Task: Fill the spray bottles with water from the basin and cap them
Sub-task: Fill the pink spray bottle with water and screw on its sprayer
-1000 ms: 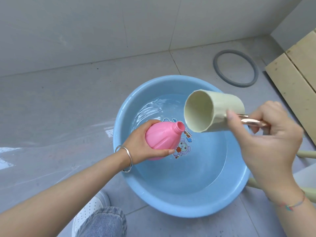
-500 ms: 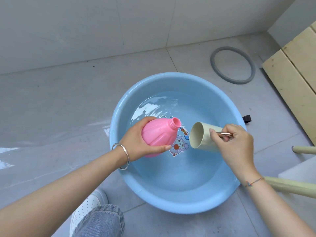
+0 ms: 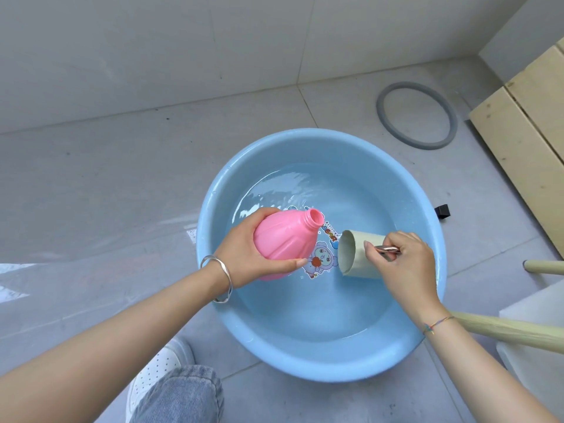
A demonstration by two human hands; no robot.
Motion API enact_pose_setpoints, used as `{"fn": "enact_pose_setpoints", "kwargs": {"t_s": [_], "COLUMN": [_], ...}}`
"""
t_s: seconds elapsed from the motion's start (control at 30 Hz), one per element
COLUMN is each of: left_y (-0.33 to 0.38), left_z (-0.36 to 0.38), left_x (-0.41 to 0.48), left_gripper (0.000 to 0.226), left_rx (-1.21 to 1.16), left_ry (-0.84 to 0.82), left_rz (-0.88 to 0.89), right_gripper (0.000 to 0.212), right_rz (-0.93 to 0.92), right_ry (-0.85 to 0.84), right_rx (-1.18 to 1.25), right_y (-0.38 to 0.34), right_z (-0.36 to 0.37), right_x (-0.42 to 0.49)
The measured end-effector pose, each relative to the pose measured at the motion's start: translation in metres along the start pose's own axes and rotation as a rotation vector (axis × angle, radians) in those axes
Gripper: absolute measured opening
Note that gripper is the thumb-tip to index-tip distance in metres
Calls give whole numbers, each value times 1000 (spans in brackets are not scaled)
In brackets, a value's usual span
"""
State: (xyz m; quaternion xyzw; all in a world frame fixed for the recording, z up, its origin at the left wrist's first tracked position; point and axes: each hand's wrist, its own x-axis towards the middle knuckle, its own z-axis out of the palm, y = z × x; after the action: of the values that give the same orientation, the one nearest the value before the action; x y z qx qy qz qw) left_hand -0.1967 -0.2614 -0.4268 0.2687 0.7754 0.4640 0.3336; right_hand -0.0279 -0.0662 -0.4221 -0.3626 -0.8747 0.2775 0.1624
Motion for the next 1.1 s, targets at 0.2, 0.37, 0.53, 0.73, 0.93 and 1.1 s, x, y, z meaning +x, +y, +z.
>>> {"fn": "enact_pose_setpoints", "kwargs": {"t_s": [0.2,0.37,0.53,0.73,0.93,1.1], "left_y": [0,-1,0,-1,-2,-1], "left_z": [0,0,0,0,0,0], "left_x": [-1,0,0,0,0,-1], "left_gripper": [78,81,78,80,82,80], "left_rx": [1,9,14,14,19,9], "left_ry": [4,1,8,9,9,4], "left_rz": [3,6,8,16,20,11], "right_gripper": [50,55,46,54,44,50], "right_rz": [165,242,263,200,102,89], "right_ry": [96,148,192,216,199,190], "right_rx": [188,455,614,726,704,599], "right_y": [4,-1,-29,-65,-79,-81], "right_z": [-20,-36,-52,-68,-74,-74], "right_x": [3,-1,-1,1,0,-1]}}
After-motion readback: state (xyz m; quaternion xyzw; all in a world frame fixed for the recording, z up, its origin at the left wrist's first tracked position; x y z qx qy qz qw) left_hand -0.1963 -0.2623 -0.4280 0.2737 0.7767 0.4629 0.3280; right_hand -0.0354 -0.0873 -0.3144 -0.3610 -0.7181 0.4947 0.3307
